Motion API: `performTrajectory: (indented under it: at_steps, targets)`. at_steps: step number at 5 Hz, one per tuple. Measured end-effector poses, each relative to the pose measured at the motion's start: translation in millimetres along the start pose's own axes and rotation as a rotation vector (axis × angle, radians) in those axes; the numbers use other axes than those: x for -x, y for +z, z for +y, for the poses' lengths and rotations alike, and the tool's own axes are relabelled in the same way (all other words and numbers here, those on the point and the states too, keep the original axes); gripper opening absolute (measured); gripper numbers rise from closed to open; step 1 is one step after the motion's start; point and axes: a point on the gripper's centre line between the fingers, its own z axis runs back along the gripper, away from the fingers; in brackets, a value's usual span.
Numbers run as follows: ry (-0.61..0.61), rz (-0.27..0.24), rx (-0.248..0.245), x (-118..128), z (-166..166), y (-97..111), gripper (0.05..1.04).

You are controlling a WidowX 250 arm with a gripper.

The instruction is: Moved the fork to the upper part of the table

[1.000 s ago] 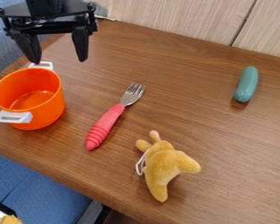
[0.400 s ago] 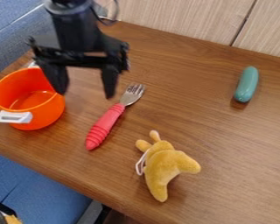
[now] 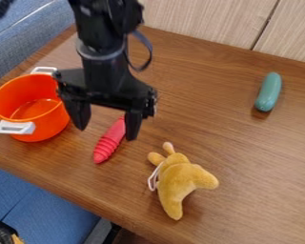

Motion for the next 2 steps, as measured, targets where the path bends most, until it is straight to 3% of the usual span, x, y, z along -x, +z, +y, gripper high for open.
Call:
performTrajectory:
  at_steps: [2]
  targets:
    - [0.008, 0.044, -0.042, -7.9, 6.1, -33.4, 0.962]
